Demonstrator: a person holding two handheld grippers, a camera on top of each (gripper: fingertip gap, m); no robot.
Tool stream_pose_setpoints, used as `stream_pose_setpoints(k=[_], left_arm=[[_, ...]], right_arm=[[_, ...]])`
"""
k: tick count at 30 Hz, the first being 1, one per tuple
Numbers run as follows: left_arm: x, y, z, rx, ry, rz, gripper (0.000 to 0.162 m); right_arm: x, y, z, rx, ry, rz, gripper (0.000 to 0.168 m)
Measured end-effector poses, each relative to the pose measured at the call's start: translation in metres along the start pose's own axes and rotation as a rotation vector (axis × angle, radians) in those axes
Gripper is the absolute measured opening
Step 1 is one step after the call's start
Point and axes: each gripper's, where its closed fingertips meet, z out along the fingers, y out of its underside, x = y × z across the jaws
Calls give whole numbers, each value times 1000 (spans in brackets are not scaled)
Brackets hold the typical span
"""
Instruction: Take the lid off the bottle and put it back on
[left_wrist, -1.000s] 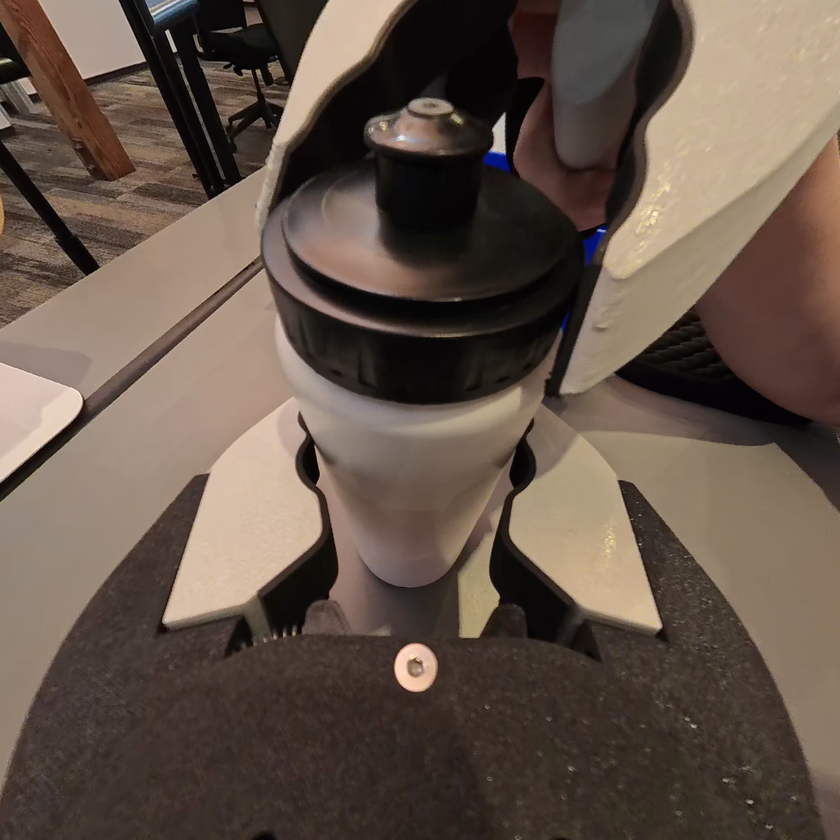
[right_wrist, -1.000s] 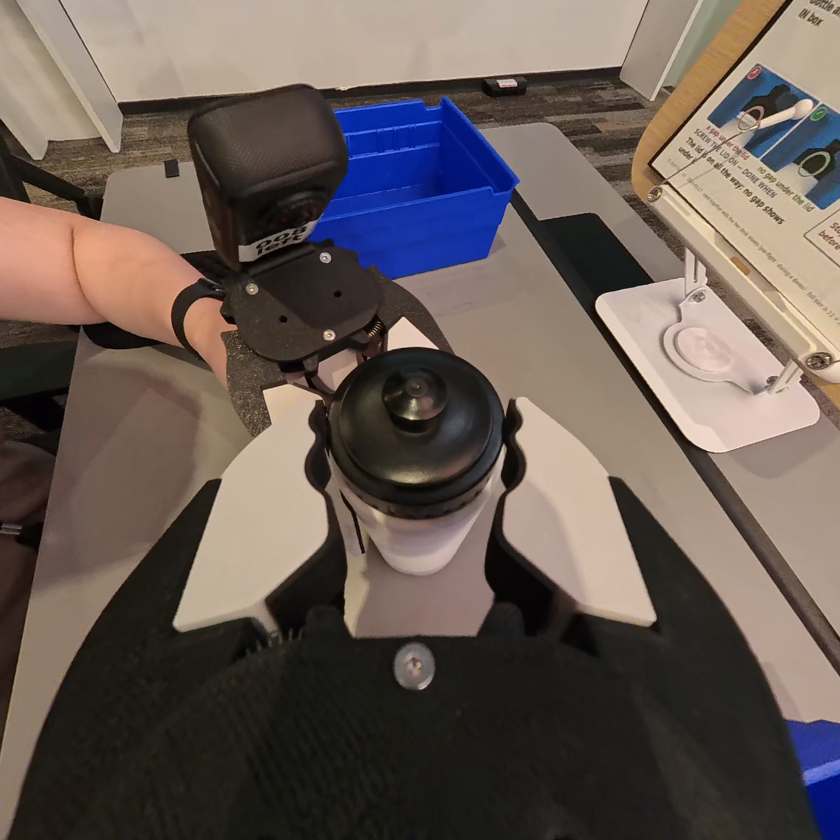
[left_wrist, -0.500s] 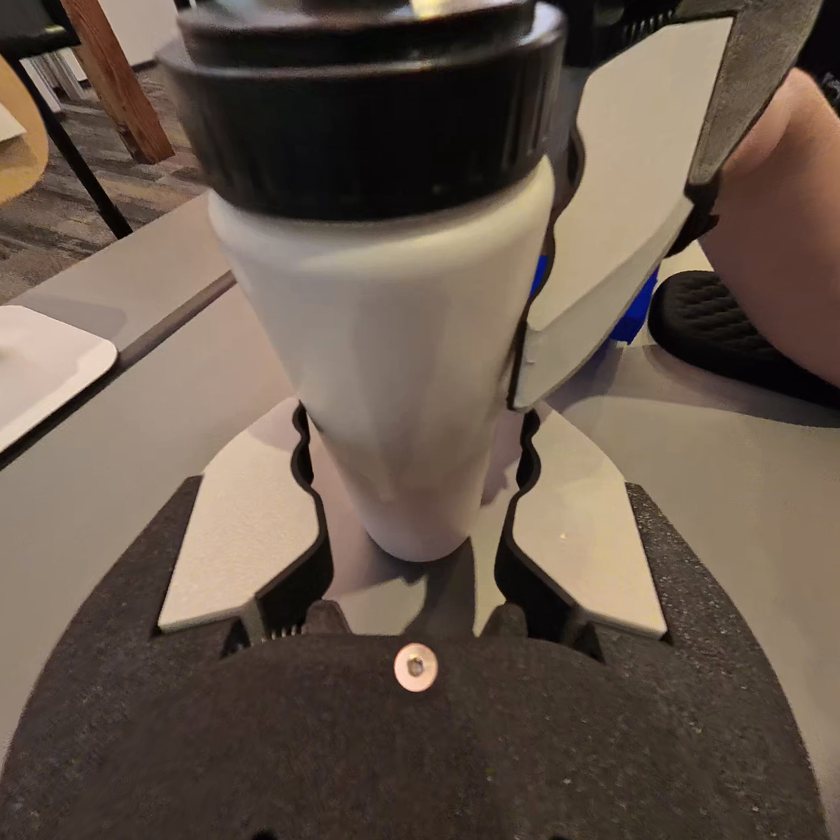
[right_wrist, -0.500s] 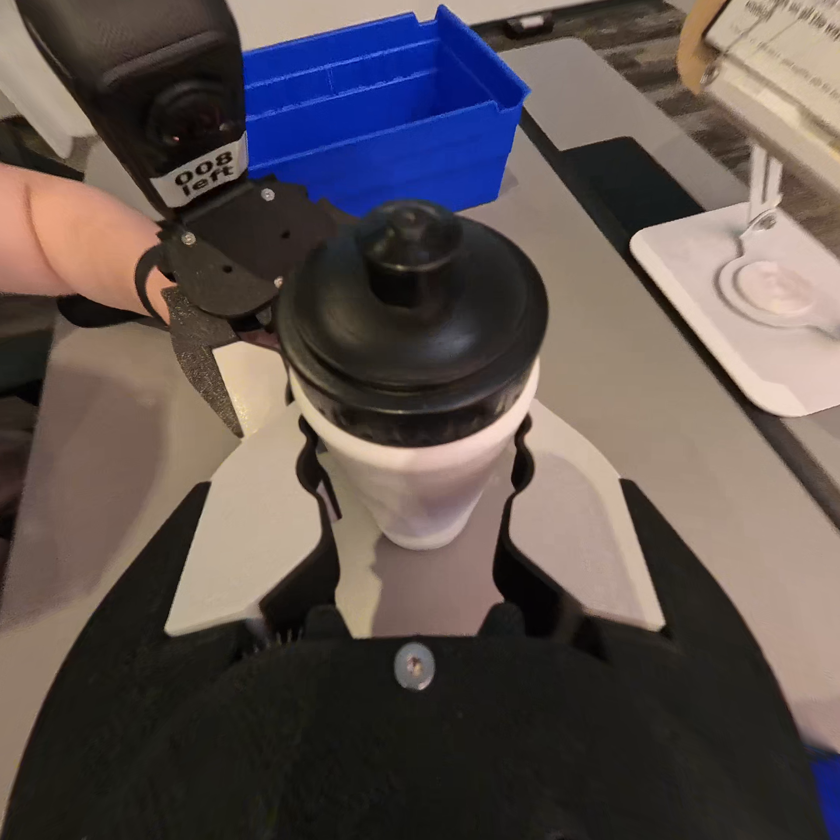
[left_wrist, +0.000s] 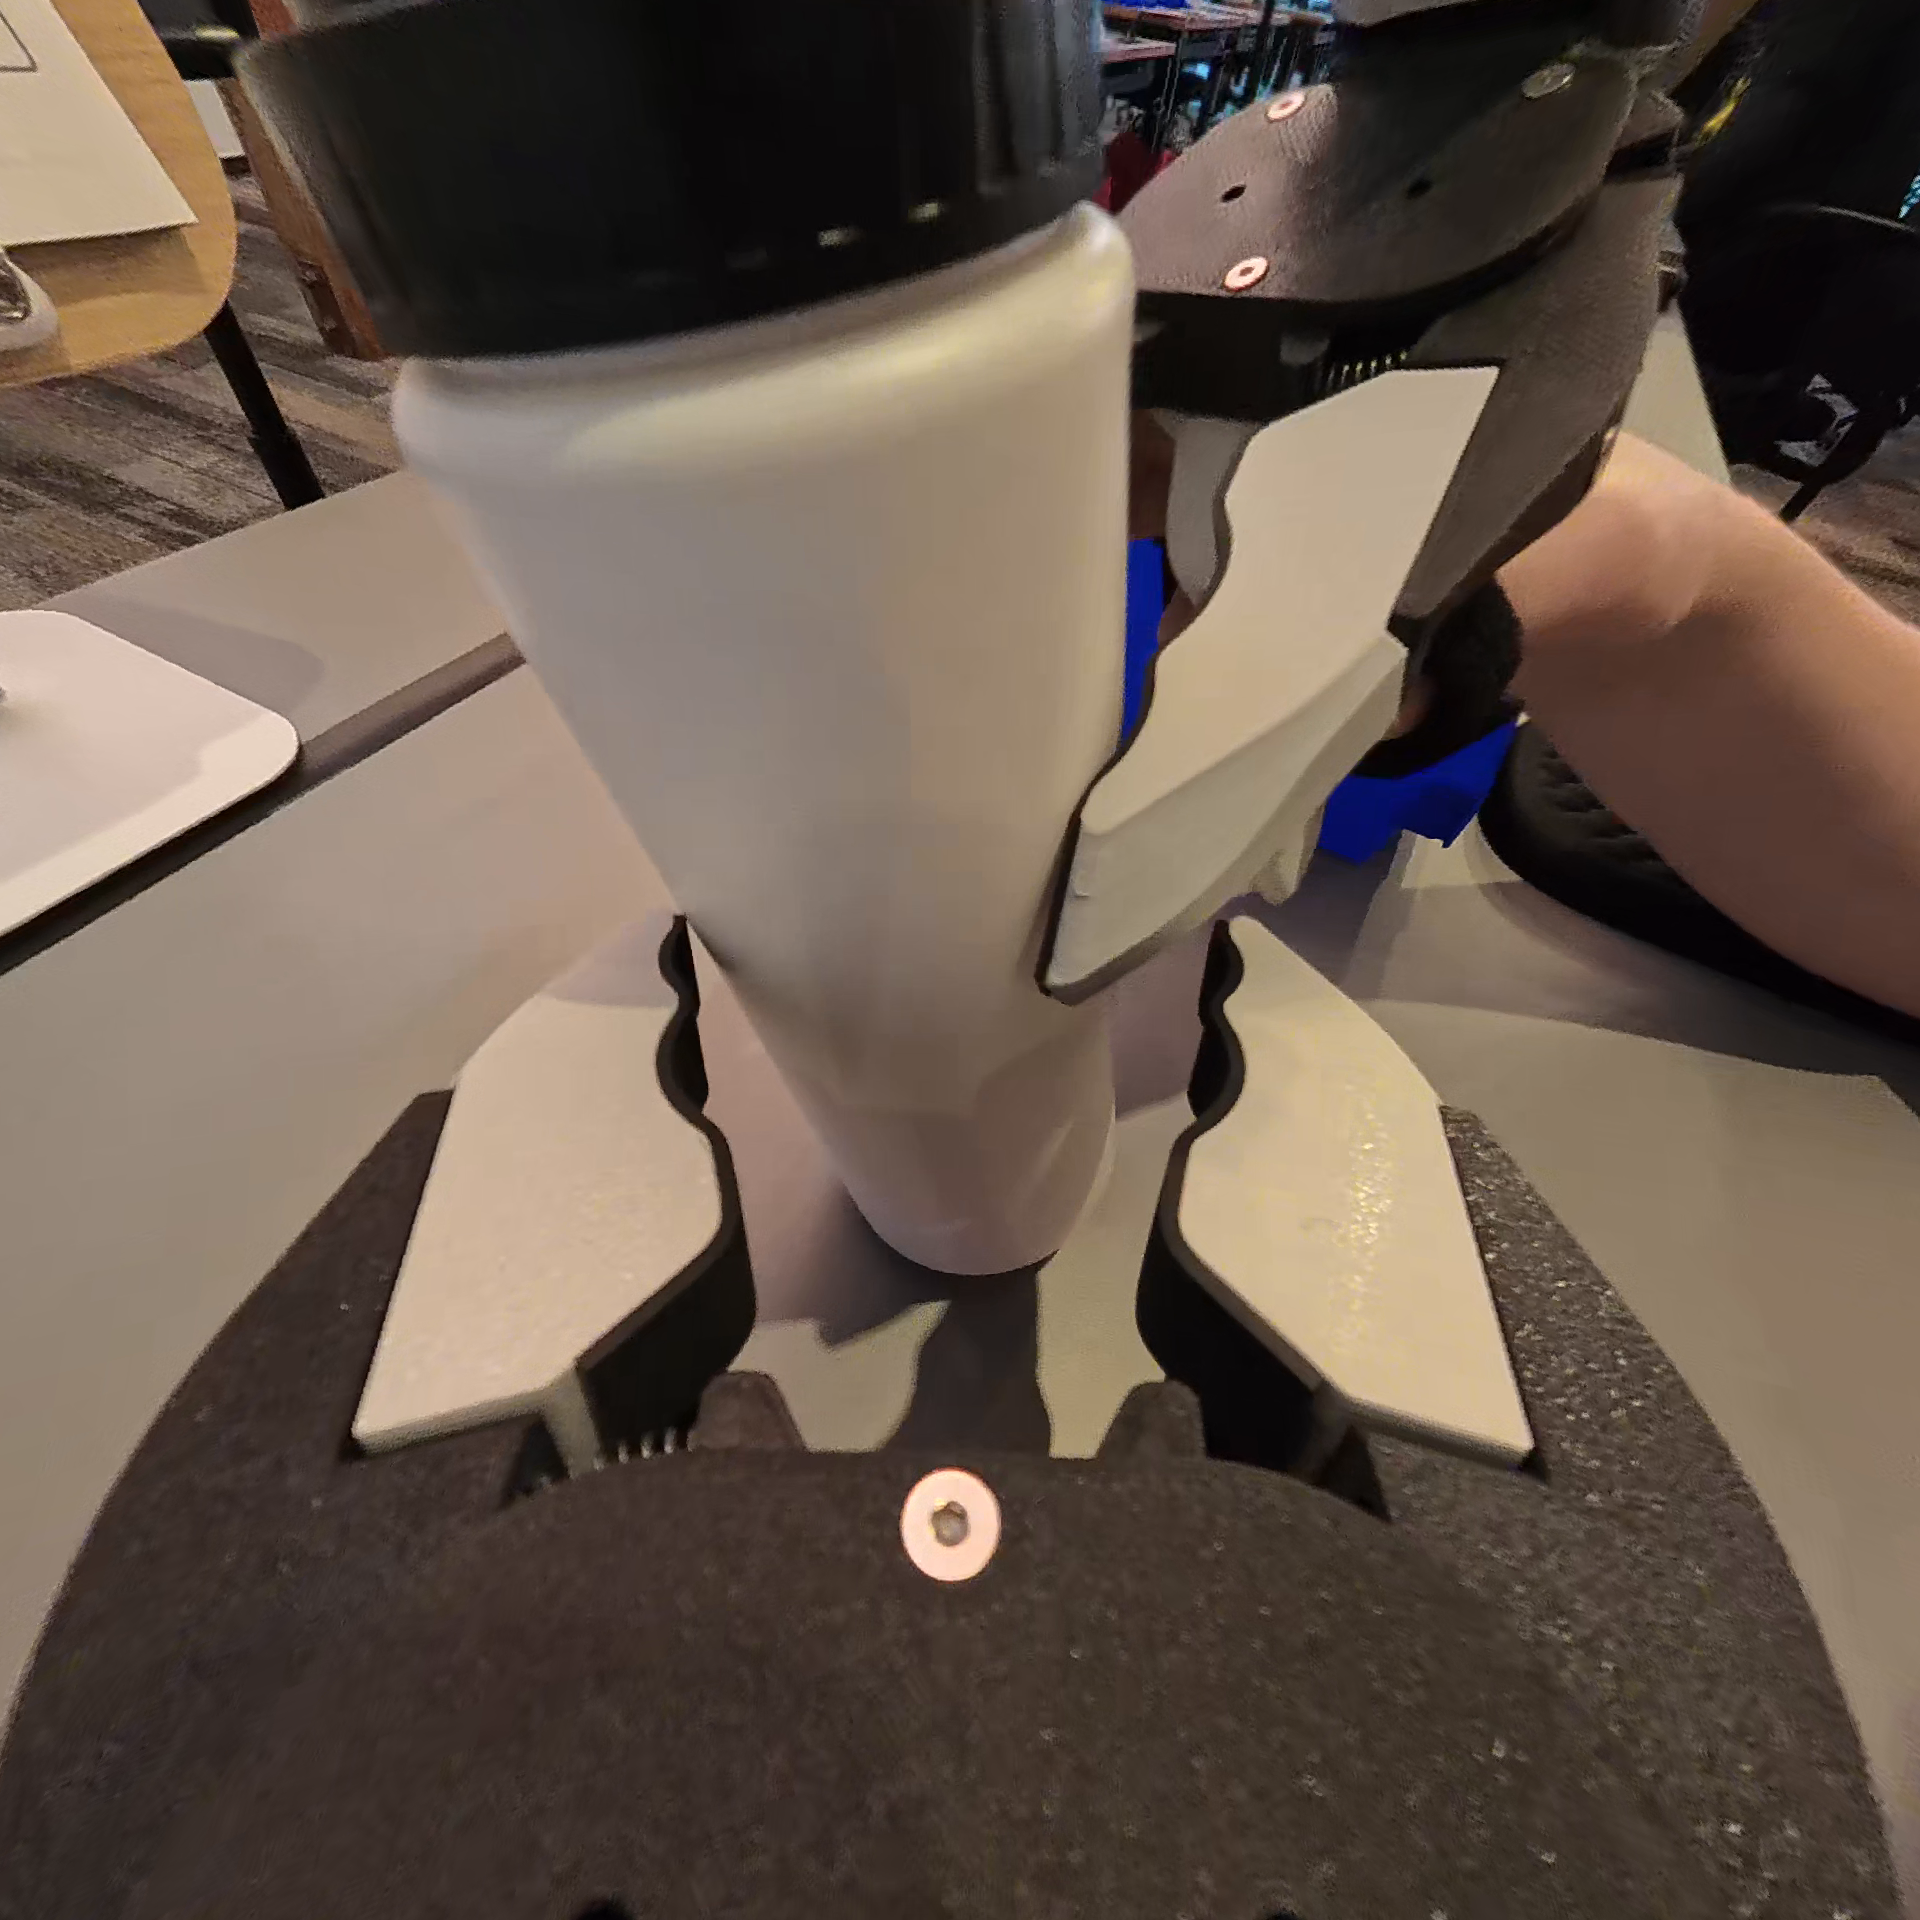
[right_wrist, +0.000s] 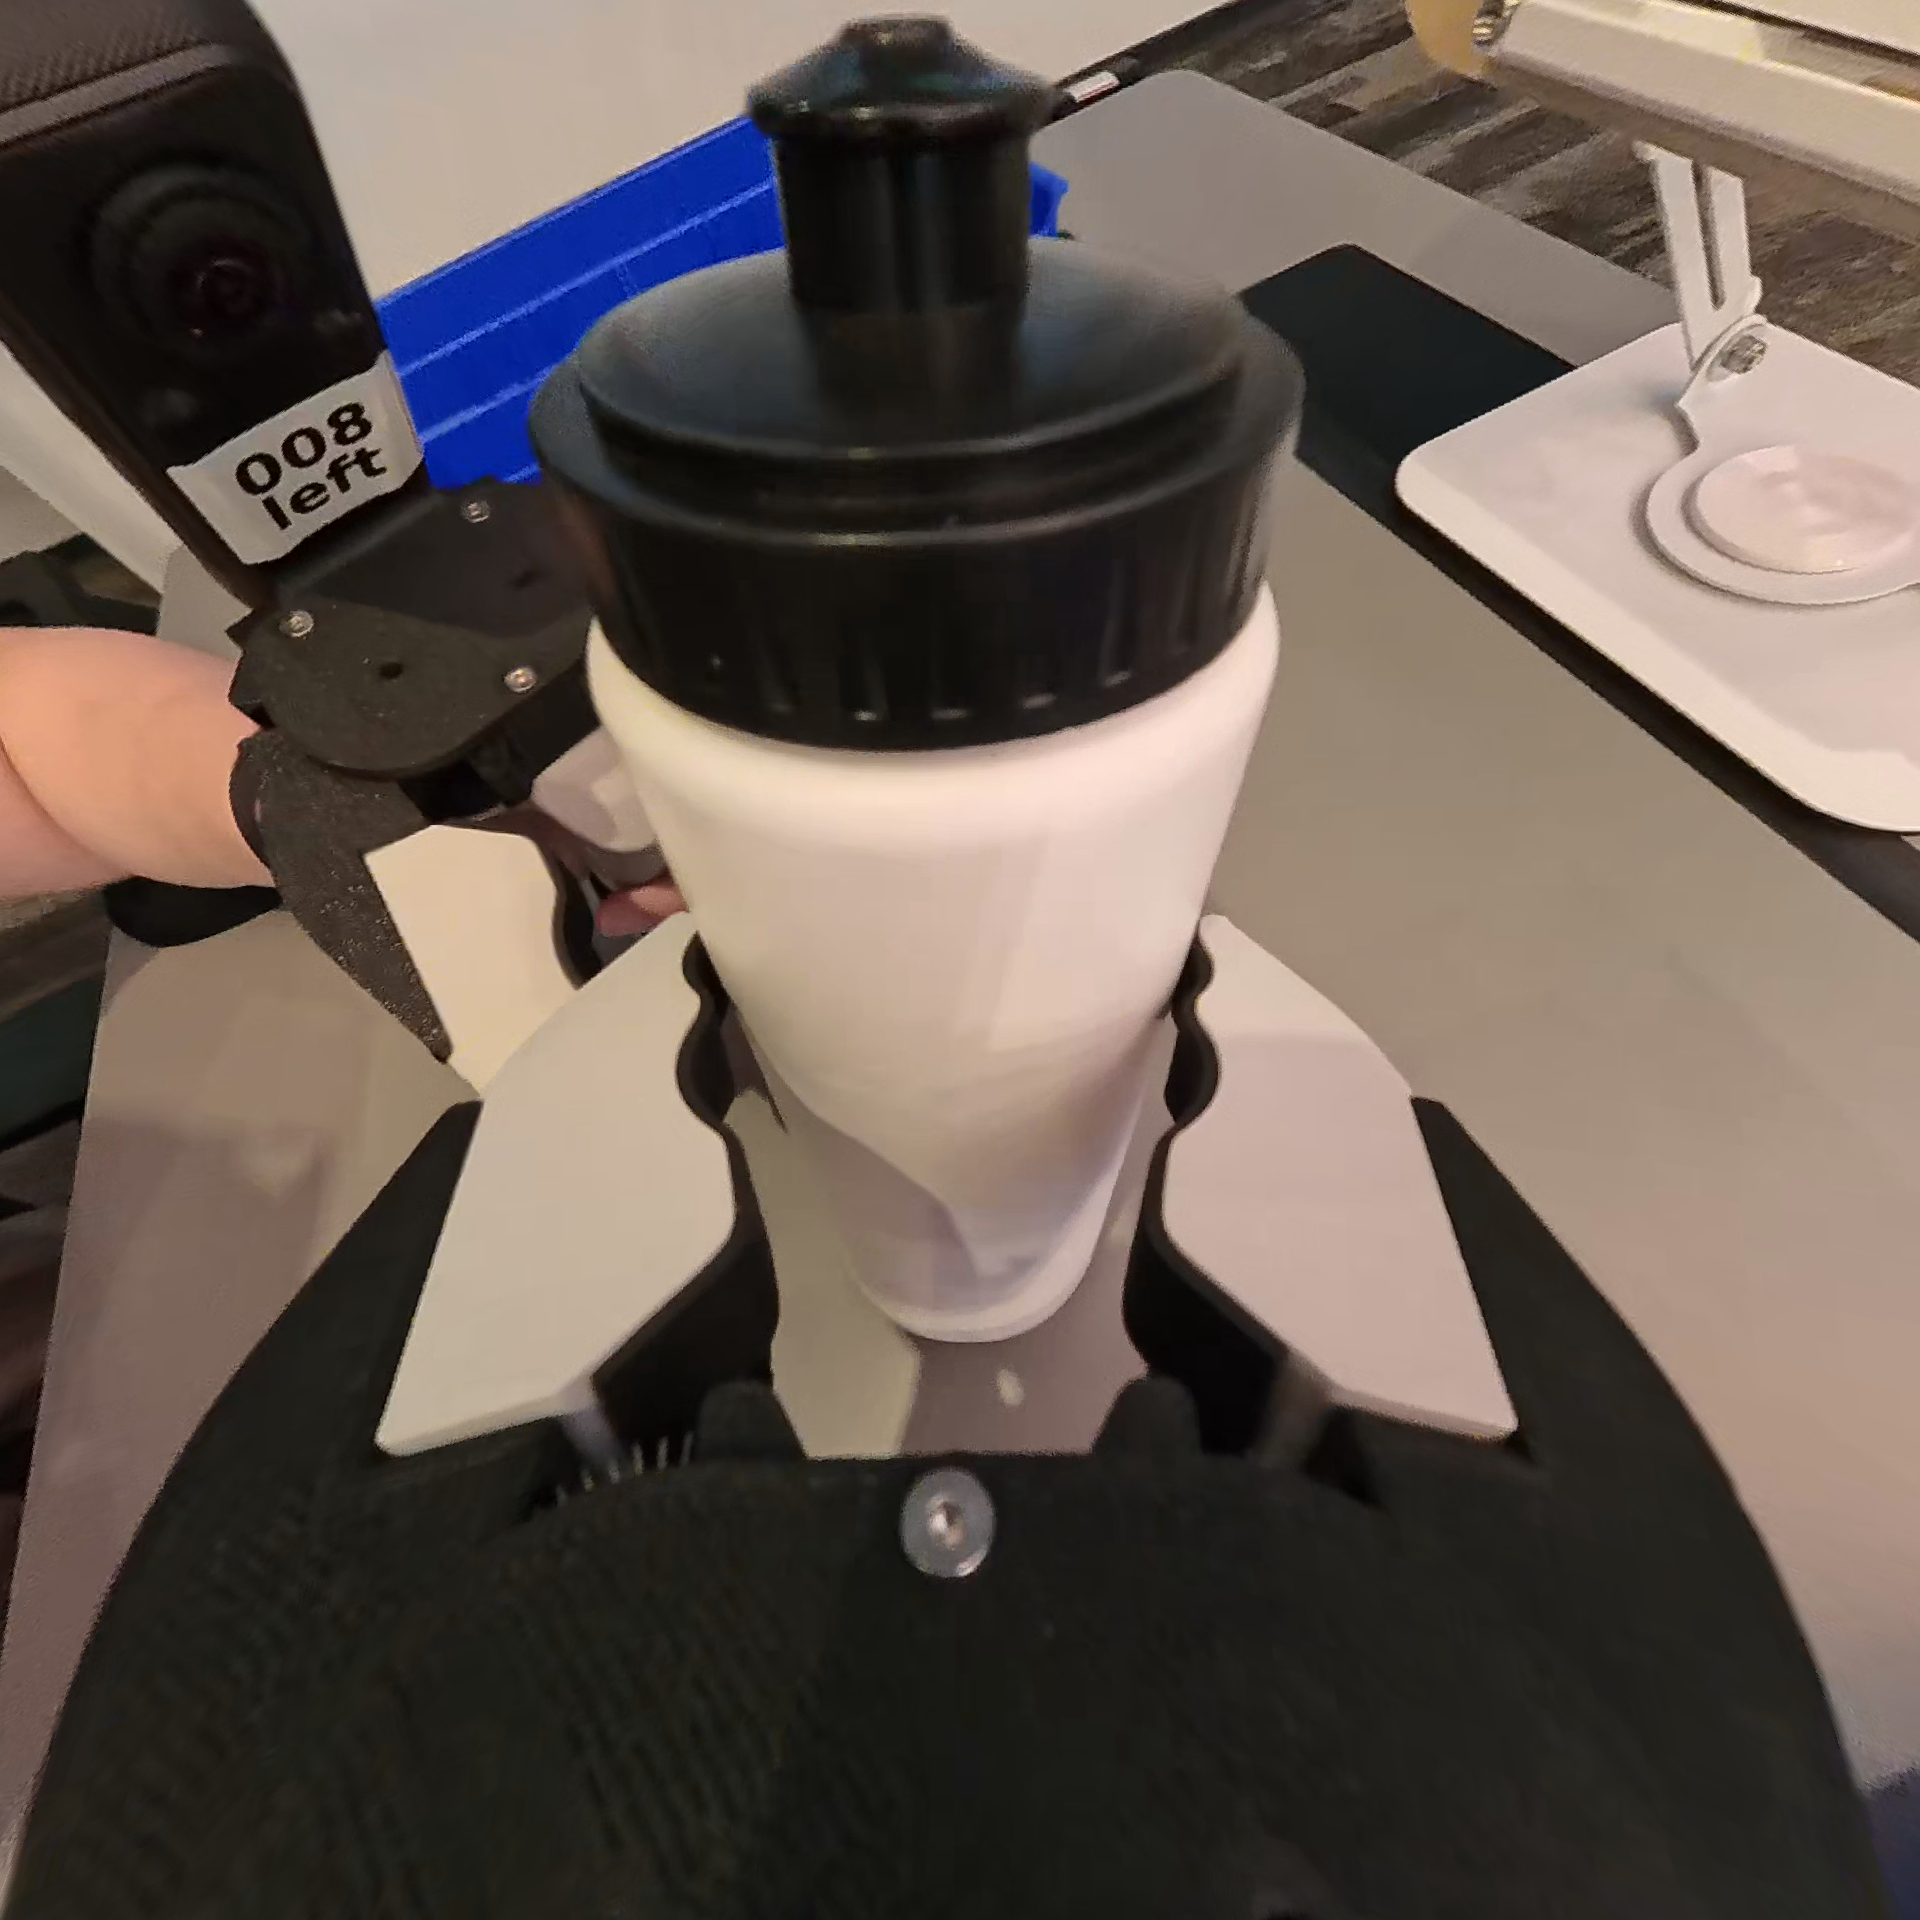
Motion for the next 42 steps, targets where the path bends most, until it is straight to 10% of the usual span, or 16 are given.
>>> stream_pose_setpoints(k=[7,13,18,26,42], left_arm=[[-1,-16,-10,75,-1,-2,93],[-4,-23,-15,90,-1,-8,92],[-1,-16,-9,44,27,-27,92],[10,-1,0,-30,68,-14,92],[15,8,4,-80,97,-15,92]], right_arm=[[8,-30,-40,91,56,26,84],[34,-75,-193,295,349,38,85],[91,-8,-283,159,653,348,85],[165,126,-243,-306,642,766,86],[171,178,-217,-662,726,798,77]])
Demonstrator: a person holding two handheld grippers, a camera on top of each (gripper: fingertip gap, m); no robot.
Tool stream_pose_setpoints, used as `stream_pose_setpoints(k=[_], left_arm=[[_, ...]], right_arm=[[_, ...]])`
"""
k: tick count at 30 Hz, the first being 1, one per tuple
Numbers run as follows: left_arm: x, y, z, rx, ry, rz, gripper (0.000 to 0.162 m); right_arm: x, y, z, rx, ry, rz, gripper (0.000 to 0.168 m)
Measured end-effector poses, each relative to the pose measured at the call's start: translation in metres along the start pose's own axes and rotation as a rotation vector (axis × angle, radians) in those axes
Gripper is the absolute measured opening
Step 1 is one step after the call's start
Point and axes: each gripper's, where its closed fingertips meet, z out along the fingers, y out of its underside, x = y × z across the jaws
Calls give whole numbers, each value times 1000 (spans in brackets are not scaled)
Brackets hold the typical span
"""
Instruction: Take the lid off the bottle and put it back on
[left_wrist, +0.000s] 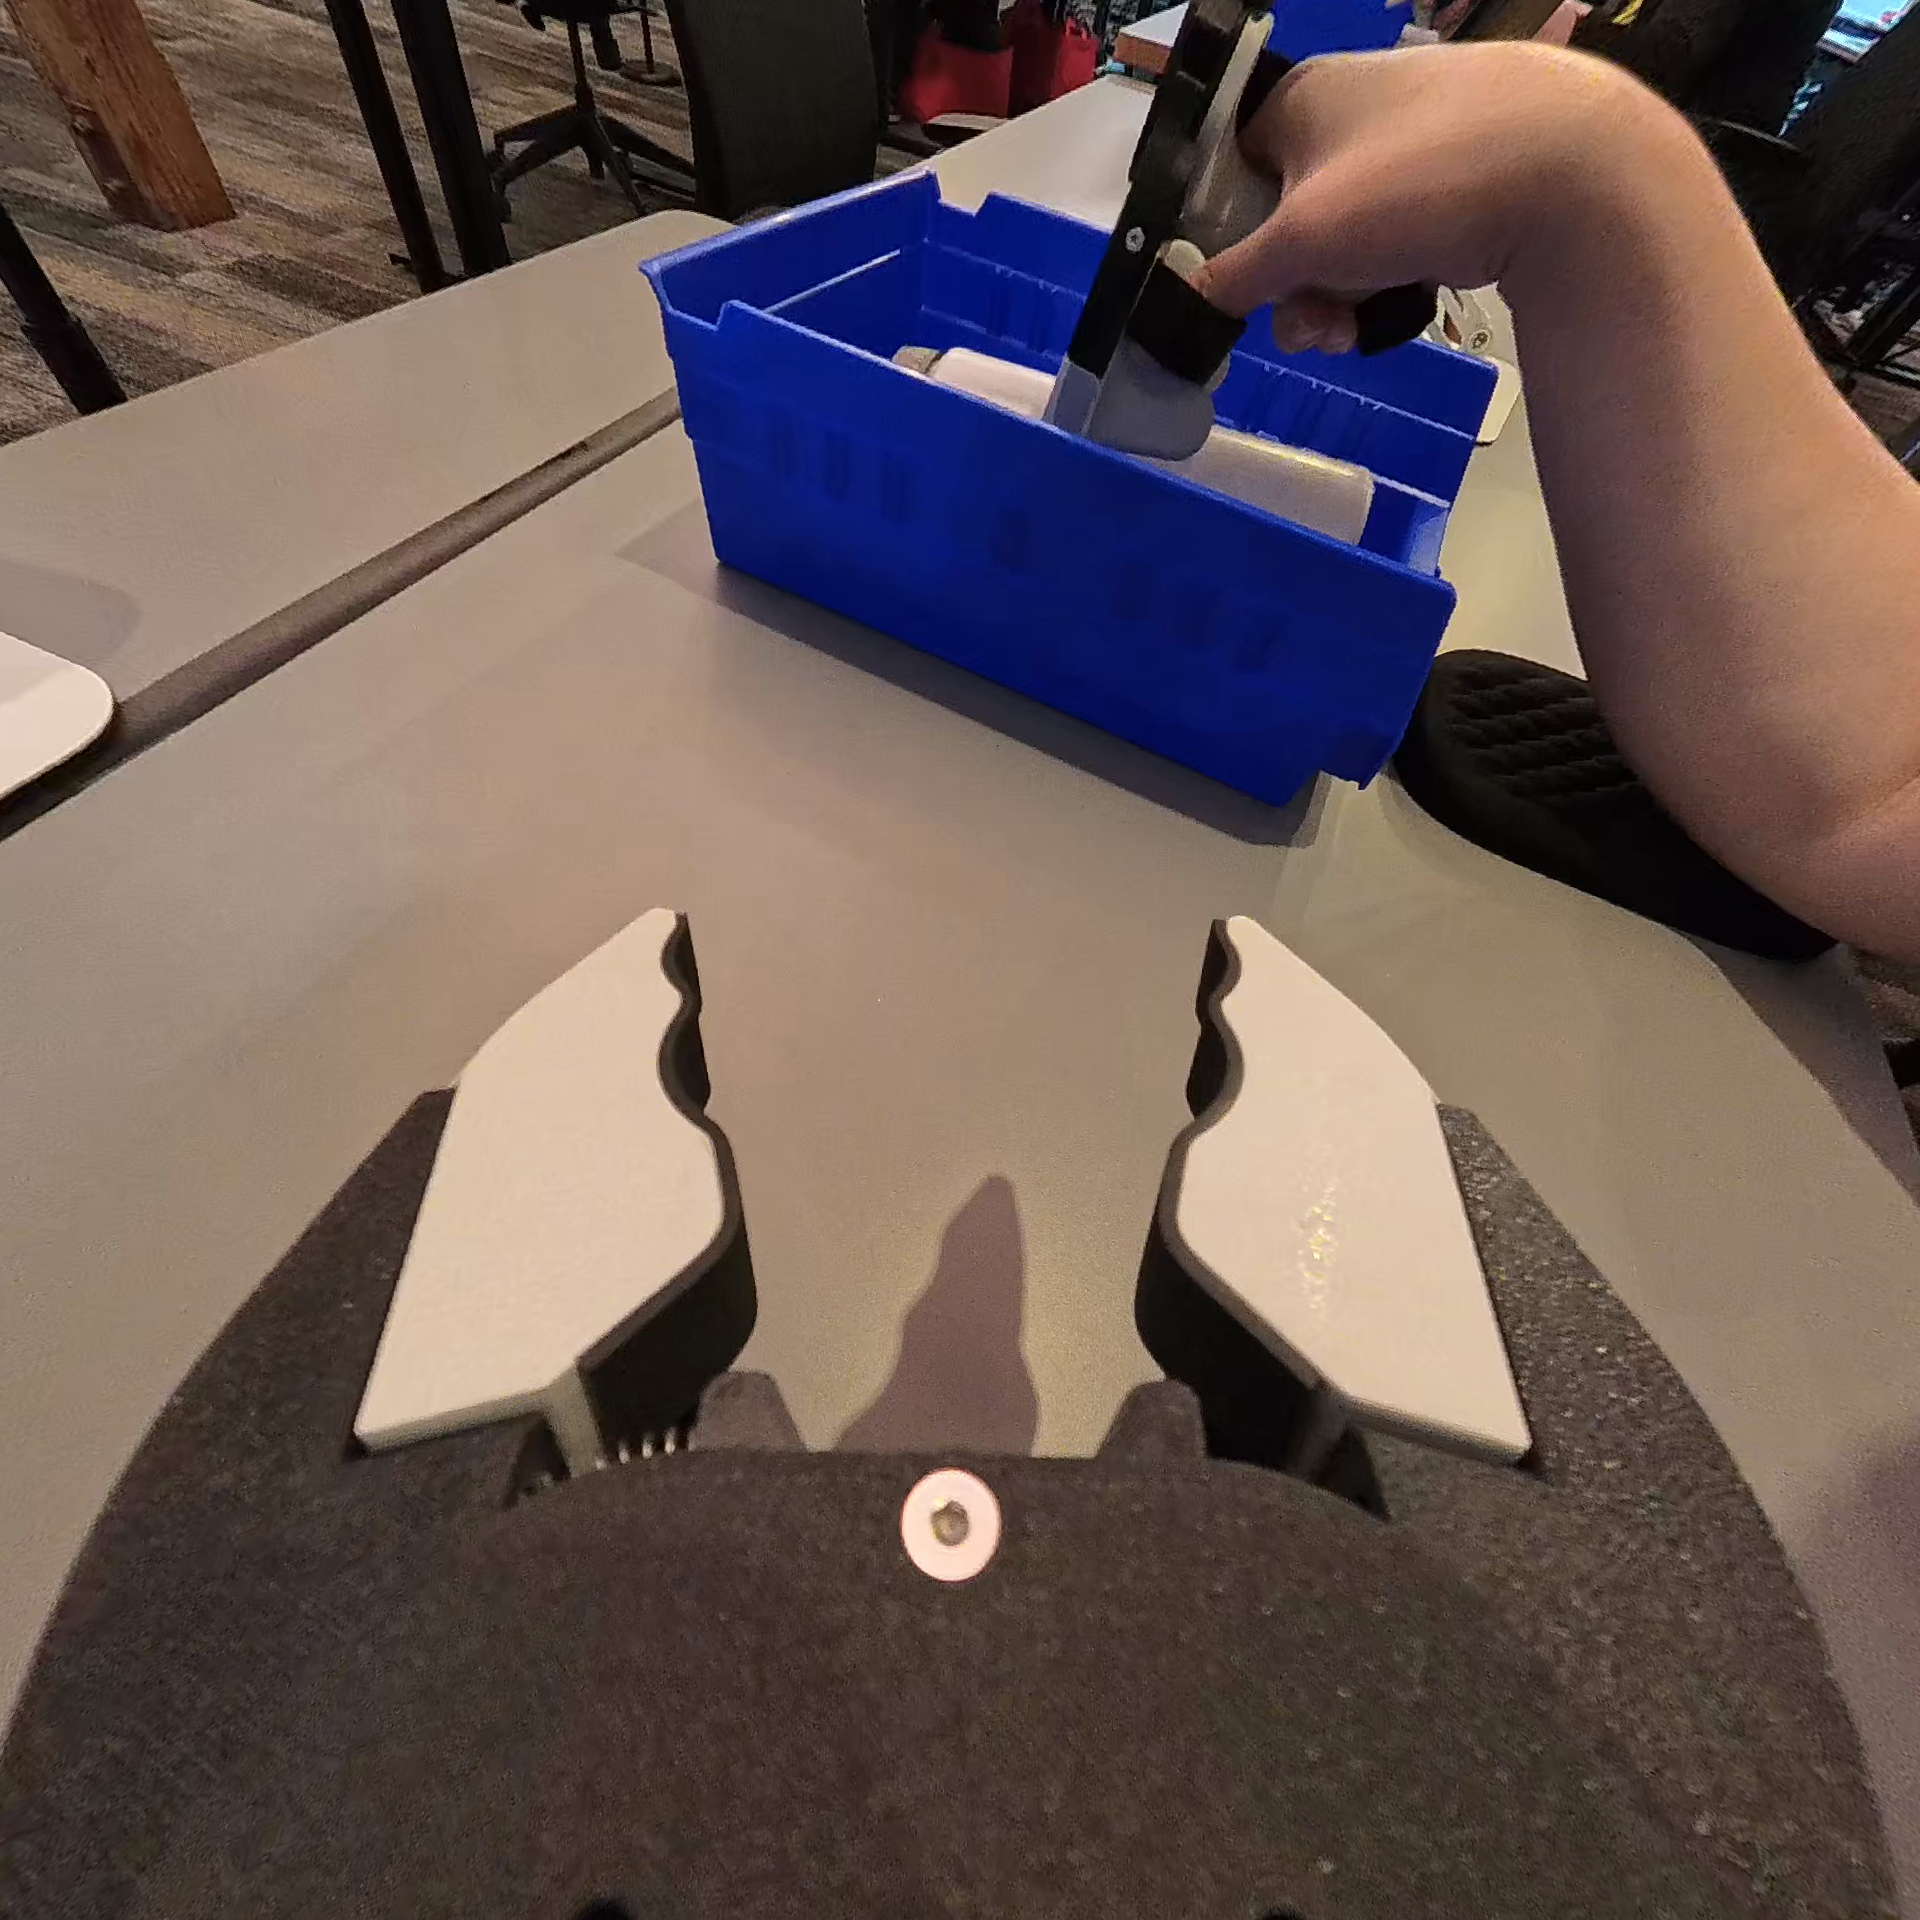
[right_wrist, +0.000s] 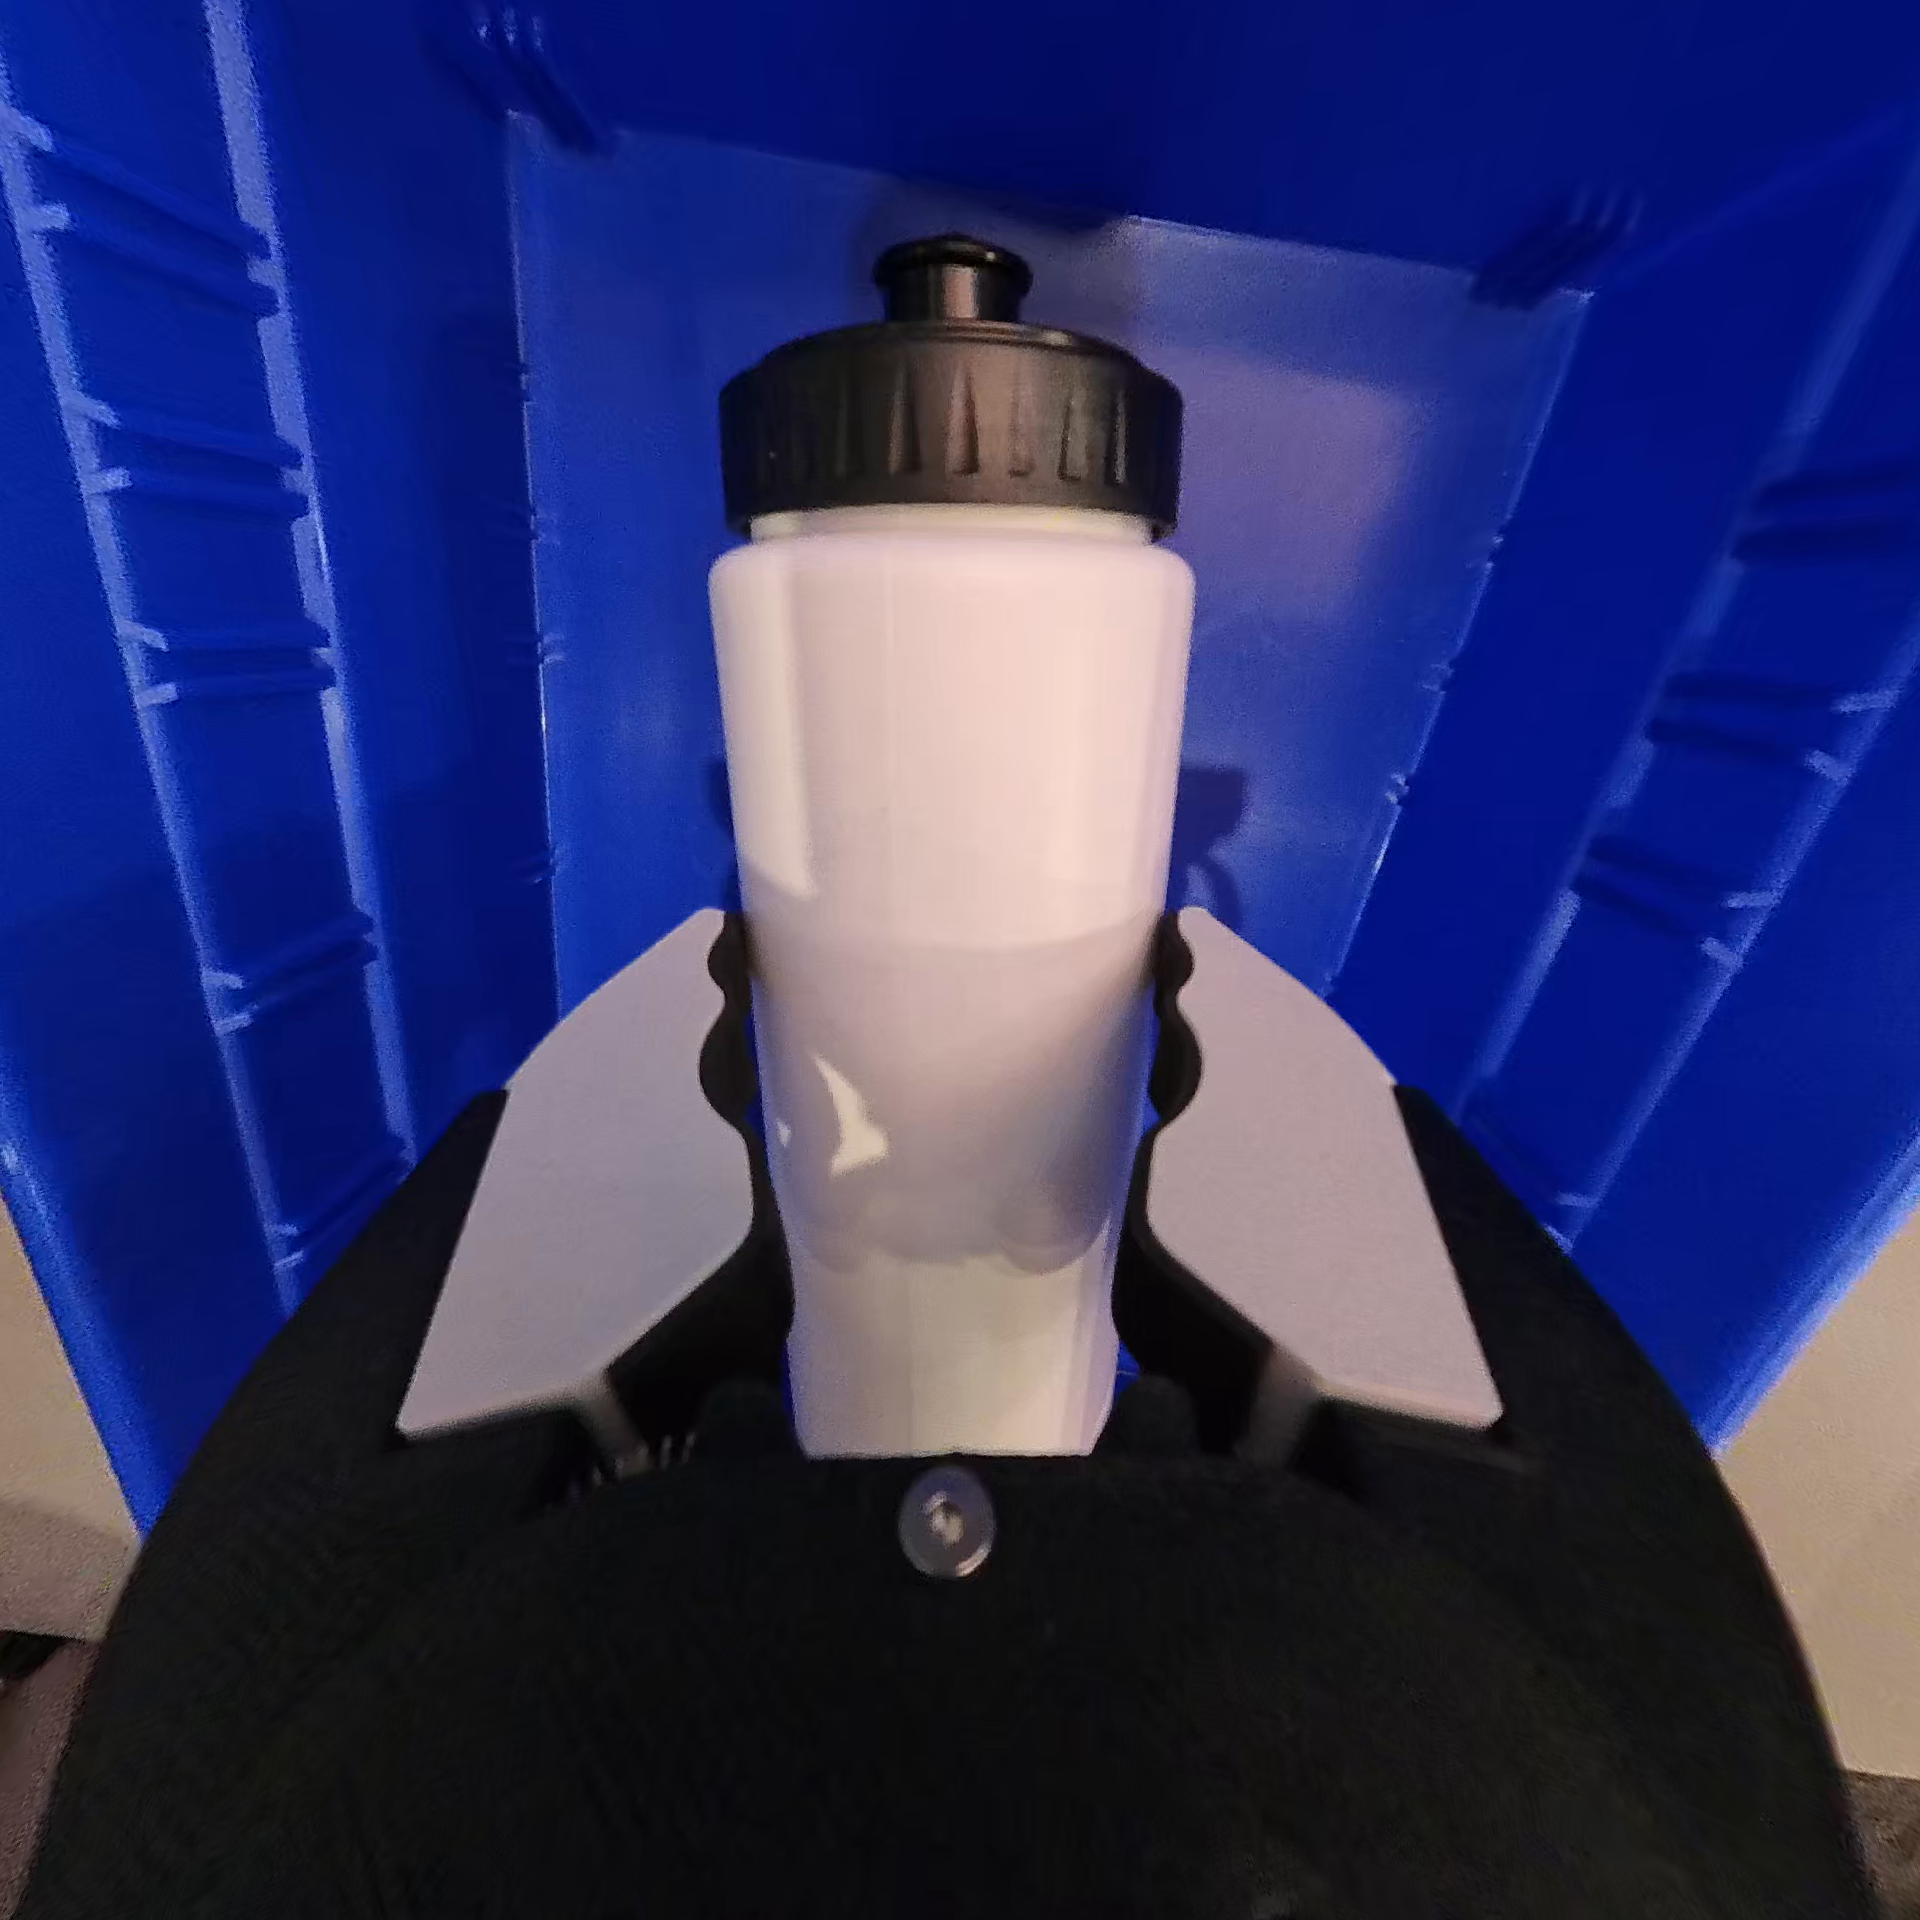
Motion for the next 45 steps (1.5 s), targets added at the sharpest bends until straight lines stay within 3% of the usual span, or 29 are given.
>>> stream_pose_setpoints(k=[4,8,10,12,15,16,17,18,20,23,24,26,30,34,43,45], left_arm=[[0,-7,-5,13,1,-4,92],[-1,-50,-41,92,-28,13,92],[-6,-77,-75,98,-97,65,92],[-26,-94,-120,40,-290,168,92],[-85,-109,-223,-34,-859,325,89],[-100,-107,-263,-68,-1037,350,76],[-112,-99,-297,-122,-1163,318,60],[-123,-84,-324,-180,-1220,228,61],[-137,-49,-354,-236,-1184,-8,69],[-160,-2,-401,-277,-1198,-268,73],[-168,15,-418,-302,-1231,-334,71],[-181,48,-442,-344,-1258,-453,69],[-194,103,-466,-360,-1217,-717,60],[-203,127,-471,-346,-1179,-797,61],[-203,166,-433,-515,-1006,-920,62],[-201,173,-421,-552,-953,-945,55]], right_arm=[[-9,-5,-27,77,-18,-75,75],[1,-37,-119,530,90,-140,74],[20,-35,-152,699,142,-121,74],[50,-23,-148,695,187,-92,73],[99,4,-105,453,217,7,72],[105,10,-91,400,193,26,66],[109,14,-79,361,162,44,63],[112,18,-69,324,142,64,63],[114,25,-52,244,126,76,62],[102,32,-31,149,24,65,42],[92,32,-27,136,-44,74,16],[89,32,-25,120,-64,93,8],[89,32,-24,107,-29,83,7],[89,32,-24,106,-32,88,8],[81,32,-23,74,-2,73,7],[77,31,-22,60,8,64,7]])
